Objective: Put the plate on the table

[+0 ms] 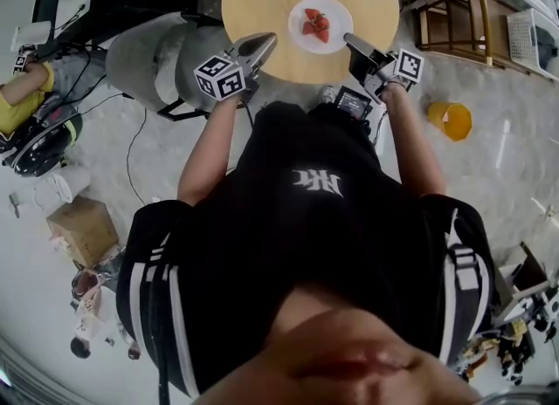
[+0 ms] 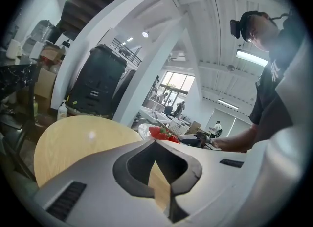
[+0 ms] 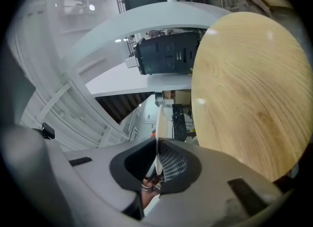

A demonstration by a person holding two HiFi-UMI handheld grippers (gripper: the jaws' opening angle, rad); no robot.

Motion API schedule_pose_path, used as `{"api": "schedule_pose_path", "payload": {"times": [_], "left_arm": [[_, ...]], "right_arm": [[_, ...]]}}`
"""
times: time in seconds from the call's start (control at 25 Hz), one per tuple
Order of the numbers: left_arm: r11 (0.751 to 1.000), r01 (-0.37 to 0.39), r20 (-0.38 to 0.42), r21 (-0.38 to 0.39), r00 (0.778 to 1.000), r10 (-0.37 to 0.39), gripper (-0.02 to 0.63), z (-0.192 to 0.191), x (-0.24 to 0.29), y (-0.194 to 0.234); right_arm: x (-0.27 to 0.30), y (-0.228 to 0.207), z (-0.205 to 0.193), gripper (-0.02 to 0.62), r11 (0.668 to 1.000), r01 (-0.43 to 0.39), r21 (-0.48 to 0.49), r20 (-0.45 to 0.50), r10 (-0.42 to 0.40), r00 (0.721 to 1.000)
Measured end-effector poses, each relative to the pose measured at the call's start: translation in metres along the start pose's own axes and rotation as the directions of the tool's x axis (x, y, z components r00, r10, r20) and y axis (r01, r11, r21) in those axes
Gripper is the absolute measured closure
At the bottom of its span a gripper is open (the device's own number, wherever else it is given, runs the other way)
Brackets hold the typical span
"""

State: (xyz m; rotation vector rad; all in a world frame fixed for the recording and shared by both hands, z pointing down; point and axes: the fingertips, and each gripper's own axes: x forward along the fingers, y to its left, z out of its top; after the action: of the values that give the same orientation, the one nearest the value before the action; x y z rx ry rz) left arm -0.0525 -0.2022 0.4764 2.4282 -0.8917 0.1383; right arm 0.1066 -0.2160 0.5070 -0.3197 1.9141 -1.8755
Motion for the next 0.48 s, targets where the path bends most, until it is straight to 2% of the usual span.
{"api": "schedule_pose_path", "payload": {"times": [0.28, 0.48], "left_arm": [[1.0, 0.016, -0.012, -0.018, 1.0, -0.016, 0.604, 0.004, 0.016, 0.024], [0.999, 0.041, -0.023, -0.031, 0.999, -0.041, 0.604, 0.002, 0.028, 0.048]], "right_arm": [[0.019, -0.014, 0.018, 0.578, 1.0, 0.021, 0.005, 0.005, -0.021, 1.0], [0.034, -0.027, 0.031, 0.578, 0.999, 0.034, 0.002, 0.041, -0.034, 0.999]]}}
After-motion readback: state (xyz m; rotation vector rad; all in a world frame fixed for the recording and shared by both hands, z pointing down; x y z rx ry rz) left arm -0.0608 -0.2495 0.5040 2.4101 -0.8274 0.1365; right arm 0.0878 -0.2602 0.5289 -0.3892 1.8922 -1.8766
